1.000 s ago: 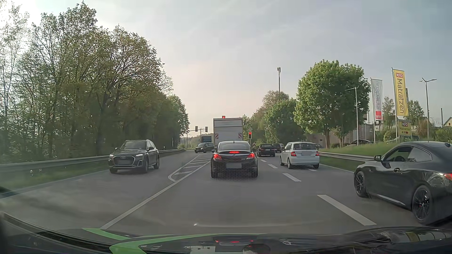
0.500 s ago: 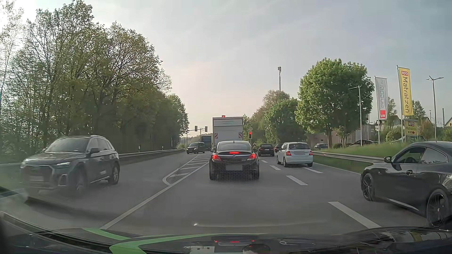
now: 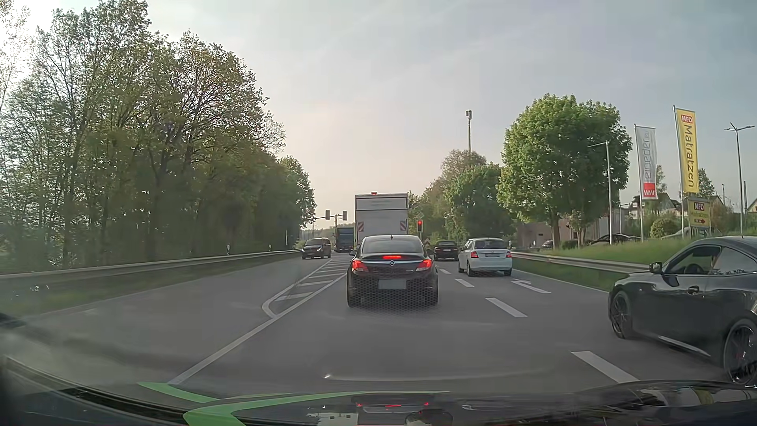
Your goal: Follow the waypoints while adhering to traffic rules and regulations
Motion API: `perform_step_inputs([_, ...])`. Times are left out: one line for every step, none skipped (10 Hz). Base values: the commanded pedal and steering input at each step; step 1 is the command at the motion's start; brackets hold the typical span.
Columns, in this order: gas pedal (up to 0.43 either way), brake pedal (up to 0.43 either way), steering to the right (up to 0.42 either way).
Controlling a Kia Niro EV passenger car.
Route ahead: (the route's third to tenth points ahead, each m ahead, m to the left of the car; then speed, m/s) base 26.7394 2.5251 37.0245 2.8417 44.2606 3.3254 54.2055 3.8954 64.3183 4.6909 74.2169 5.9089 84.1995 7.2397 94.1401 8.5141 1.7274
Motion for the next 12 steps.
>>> perform_step_inputs([0.0,0.006,0.0])
perform_step_inputs([0.0,0.049,0.0])
perform_step_inputs([0.0,0.079,0.0])
perform_step_inputs([0.0,0.11,0.0])
perform_step_inputs([0.0,0.128,0.0])
perform_step_inputs([0.0,0.146,0.0])
perform_step_inputs([0.0,0.146,0.0])
perform_step_inputs([0.0,0.152,0.0])
perform_step_inputs([0.0,0.152,0.0])
perform_step_inputs([0.0,0.152,0.0])
perform_step_inputs([0.0,0.152,0.0])
perform_step_inputs([0.0,0.152,0.0])
